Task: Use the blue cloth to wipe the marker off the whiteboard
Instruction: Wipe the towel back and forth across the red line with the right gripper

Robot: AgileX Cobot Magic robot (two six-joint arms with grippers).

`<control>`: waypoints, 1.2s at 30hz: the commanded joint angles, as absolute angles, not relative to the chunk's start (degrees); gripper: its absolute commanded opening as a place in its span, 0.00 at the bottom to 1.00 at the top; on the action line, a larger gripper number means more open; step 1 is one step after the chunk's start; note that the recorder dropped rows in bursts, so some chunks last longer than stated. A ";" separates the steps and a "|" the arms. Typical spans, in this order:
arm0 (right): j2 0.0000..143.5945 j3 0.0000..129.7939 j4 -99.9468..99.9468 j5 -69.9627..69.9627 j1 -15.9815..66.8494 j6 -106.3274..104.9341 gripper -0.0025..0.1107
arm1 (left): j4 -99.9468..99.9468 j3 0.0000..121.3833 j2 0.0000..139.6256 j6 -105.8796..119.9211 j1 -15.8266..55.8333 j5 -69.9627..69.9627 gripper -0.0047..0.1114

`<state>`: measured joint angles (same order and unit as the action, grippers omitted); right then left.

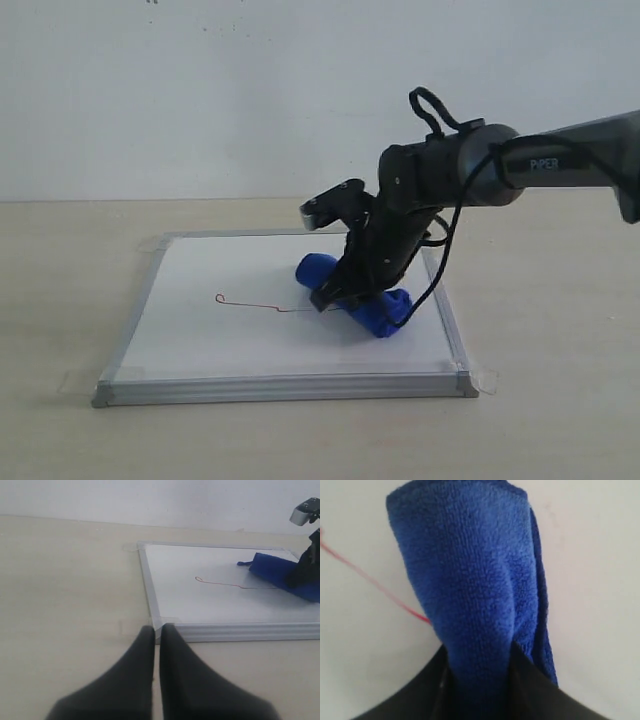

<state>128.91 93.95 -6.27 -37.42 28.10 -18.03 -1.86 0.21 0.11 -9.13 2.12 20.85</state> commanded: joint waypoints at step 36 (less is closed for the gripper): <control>130.46 93.37 17.03 -47.08 25.76 1.48 0.02 | -2.15 0.00 0.00 -9.55 2.26 20.58 0.07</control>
